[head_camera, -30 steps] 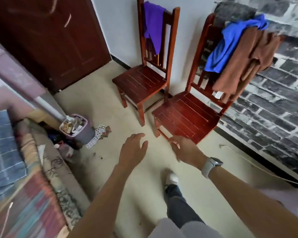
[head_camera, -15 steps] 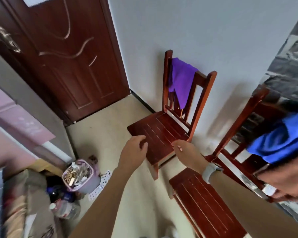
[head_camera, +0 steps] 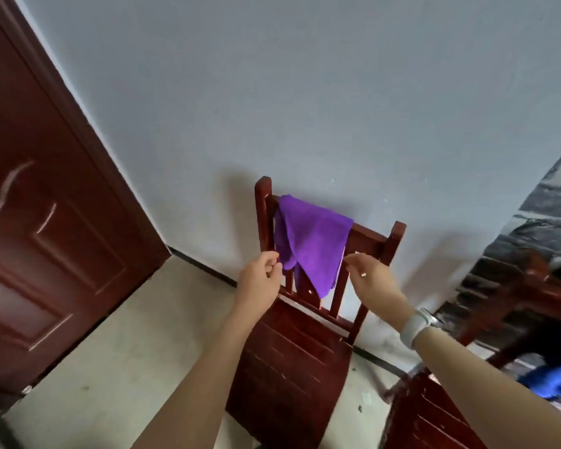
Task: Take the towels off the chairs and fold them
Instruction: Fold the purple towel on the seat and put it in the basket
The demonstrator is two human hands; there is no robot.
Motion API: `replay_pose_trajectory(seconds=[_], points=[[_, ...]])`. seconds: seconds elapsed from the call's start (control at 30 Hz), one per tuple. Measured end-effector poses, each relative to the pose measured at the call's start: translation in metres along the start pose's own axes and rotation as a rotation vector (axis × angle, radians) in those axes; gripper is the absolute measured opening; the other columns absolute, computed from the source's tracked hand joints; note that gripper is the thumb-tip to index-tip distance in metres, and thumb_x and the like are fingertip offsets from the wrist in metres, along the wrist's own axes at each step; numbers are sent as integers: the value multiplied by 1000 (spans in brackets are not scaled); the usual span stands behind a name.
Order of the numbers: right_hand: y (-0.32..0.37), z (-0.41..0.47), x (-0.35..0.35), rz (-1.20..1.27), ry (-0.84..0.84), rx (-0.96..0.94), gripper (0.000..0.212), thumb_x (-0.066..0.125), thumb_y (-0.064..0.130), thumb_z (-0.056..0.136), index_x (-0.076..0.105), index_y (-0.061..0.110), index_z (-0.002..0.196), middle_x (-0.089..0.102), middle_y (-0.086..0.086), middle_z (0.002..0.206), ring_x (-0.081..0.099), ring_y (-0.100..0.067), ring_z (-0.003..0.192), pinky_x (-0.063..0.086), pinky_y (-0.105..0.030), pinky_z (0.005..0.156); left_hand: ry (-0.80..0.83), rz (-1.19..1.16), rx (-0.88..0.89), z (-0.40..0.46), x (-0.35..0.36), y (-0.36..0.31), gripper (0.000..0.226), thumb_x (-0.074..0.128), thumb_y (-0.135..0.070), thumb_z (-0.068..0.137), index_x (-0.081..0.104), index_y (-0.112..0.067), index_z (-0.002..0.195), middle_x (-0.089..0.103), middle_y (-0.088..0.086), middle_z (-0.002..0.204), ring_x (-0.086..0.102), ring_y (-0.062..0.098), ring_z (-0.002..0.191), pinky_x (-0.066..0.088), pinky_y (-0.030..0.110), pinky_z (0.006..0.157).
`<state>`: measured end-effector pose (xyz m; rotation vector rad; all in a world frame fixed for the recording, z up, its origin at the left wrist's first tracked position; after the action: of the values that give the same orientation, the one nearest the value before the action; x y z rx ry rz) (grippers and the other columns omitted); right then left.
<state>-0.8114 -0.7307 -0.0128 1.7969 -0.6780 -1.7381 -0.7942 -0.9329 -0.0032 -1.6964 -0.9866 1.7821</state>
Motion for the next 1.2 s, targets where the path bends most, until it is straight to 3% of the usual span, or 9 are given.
replay_pose_trajectory(seconds=[0.23, 0.43, 0.57, 0.67, 0.73, 0.87, 0.97, 1.07, 1.2], points=[[27, 93, 13, -152, -221, 92, 36, 46, 4, 87, 57, 7, 120, 57, -13, 117, 48, -30, 113, 37, -33, 98, 137, -90, 7, 159, 23, 1, 45, 51, -23, 92, 42, -6, 132, 55, 12, 126, 55, 24, 114, 43, 32, 96], [24, 112, 27, -267, -120, 142, 45, 47, 8, 87, 48, 11, 131, 49, -4, 136, 38, -26, 128, 32, -39, 107, -87, -298, -126, 186, 46, 6, 26, 58, -12, 88, 53, 0, 111, 64, 14, 93, 60, 30, 96, 38, 23, 76], [19, 111, 29, -173, -169, 146, 39, 49, 9, 88, 53, 12, 127, 51, -3, 134, 38, -20, 128, 24, -24, 107, -76, -285, 80, 186, 36, 6, 19, 58, -9, 87, 64, 0, 103, 68, 16, 94, 61, 21, 82, 42, 20, 75], [24, 104, 34, -17, -244, 131, 36, 52, 10, 89, 55, 14, 124, 55, -3, 127, 47, -18, 117, 32, -27, 104, 56, -270, 279, 179, 20, 2, 17, 59, -7, 86, 67, -1, 101, 68, 12, 91, 58, 7, 74, 46, 21, 75], [27, 94, 36, 71, -237, 112, 41, 51, 8, 89, 50, 16, 129, 54, -3, 126, 47, -11, 107, 38, -31, 102, 148, -242, 444, 172, 9, -1, 18, 58, -9, 86, 67, 0, 98, 65, 5, 88, 56, -7, 72, 44, 10, 71], [36, 78, 31, 27, -136, -59, 66, 50, 10, 87, 23, 31, 143, 35, -5, 141, 39, -20, 125, 37, -35, 104, 301, -134, 724, 144, -10, -14, 20, 53, -10, 83, 69, -2, 92, 58, -5, 86, 52, -14, 79, 38, 3, 73], [50, 70, 31, -201, 21, -135, 59, 45, 28, 83, 32, 36, 140, 31, -2, 146, 34, -22, 129, 35, -40, 99, 339, -66, 855, 117, -24, -23, 21, 50, -16, 87, 68, -4, 91, 57, -6, 87, 53, -6, 79, 38, 3, 74], [55, 52, 36, -168, 140, -141, 58, 37, 46, 76, 52, 23, 126, 51, -3, 126, 46, -23, 114, 39, -38, 95, 238, -18, 845, 98, -41, -19, 29, 44, -22, 86, 66, -4, 88, 59, -1, 84, 52, -1, 76, 36, 2, 71], [56, -1, 52, -4, 328, -156, 22, 58, 23, 86, 60, 10, 104, 51, -1, 87, 48, -16, 82, 39, -24, 78, 238, 7, 694, 65, -46, 2, 40, 39, -32, 84, 67, -3, 88, 58, -3, 85, 55, 4, 81, 38, 5, 72]])
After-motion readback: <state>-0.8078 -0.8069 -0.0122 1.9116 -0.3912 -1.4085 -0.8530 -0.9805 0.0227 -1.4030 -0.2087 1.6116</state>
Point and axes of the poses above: each hand's wrist, its own z-axis towards the middle knuckle, its own x-axis out of the palm, y = z × x, the point moved 2 cm from there along z, towards the middle knuckle
